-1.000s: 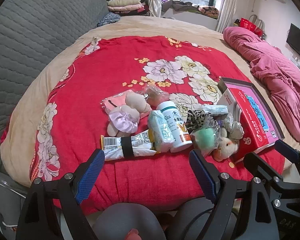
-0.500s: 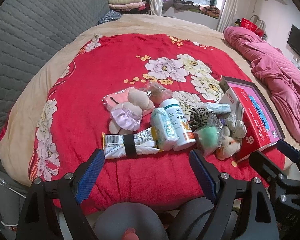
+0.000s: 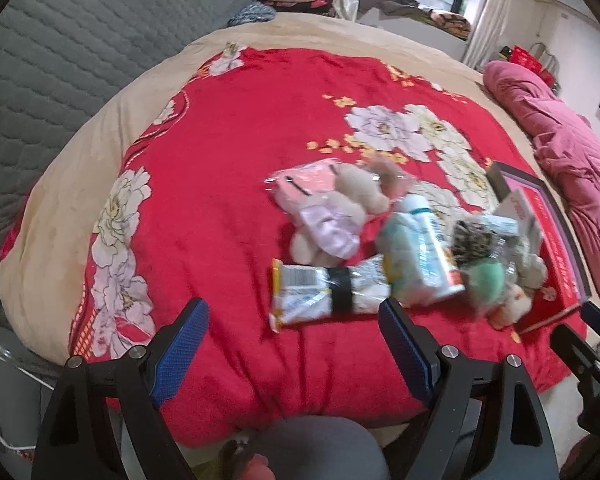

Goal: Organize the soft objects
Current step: 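Grasp the teddy bear with the left tool while the right grasps the sponge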

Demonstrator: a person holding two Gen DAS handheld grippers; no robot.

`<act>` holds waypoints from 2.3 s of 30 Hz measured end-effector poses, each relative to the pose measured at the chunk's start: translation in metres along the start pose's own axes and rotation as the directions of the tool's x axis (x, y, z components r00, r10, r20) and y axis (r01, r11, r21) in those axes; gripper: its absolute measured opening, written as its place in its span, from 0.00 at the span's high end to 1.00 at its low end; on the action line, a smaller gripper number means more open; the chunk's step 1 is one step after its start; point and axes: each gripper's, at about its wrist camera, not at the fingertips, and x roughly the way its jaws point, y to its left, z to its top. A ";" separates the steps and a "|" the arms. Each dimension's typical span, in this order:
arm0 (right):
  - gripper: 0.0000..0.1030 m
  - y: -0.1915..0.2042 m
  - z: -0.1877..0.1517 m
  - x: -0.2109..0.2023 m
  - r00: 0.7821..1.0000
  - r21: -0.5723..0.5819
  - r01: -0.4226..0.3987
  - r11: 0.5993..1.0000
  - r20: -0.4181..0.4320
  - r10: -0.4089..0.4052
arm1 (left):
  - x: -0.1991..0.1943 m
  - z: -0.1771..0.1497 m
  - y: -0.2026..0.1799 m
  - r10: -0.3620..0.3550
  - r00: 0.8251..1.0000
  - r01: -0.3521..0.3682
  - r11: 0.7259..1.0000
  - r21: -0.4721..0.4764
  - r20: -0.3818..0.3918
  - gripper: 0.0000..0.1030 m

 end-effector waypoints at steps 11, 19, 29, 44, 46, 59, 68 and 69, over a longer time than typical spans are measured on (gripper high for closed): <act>0.04 0.014 0.003 0.020 0.999 -0.042 -0.019 0.999 -0.045 0.017 | 0.060 -0.001 0.017 -0.111 0.988 0.121 0.989 0.090 -0.105 0.15; 0.04 0.005 0.004 0.029 0.998 -0.009 -0.011 1.000 -0.069 0.010 | 0.078 0.011 0.024 -0.177 0.975 0.193 0.974 0.117 -0.134 0.15; 0.04 0.014 0.011 0.034 0.998 -0.020 -0.014 1.000 -0.066 0.012 | 0.082 0.063 -0.009 -0.162 0.982 0.180 0.960 0.216 -0.097 0.15; 0.17 0.021 0.029 0.083 0.986 -0.055 0.089 0.995 -0.134 -0.095 | 0.106 0.069 -0.029 -0.097 0.986 0.126 0.967 0.221 -0.137 0.42; 0.27 0.025 0.028 0.090 0.979 -0.097 0.119 0.988 -0.153 -0.133 | 0.104 0.068 -0.032 -0.095 0.987 0.124 0.965 0.233 -0.131 0.44; 0.57 0.030 0.017 0.121 0.971 -0.153 0.117 0.981 -0.190 -0.146 | 0.109 0.065 -0.034 -0.115 0.981 0.149 0.963 0.225 -0.158 0.50; 0.61 0.001 0.023 0.095 0.986 0.032 -0.062 0.998 -0.154 0.066 | 0.108 0.067 -0.021 -0.184 0.968 0.208 0.968 0.137 -0.169 0.56; 0.61 -0.002 0.025 0.090 0.986 0.050 -0.078 0.996 -0.146 0.085 | 0.106 0.067 -0.020 -0.190 0.968 0.213 0.968 0.132 -0.167 0.57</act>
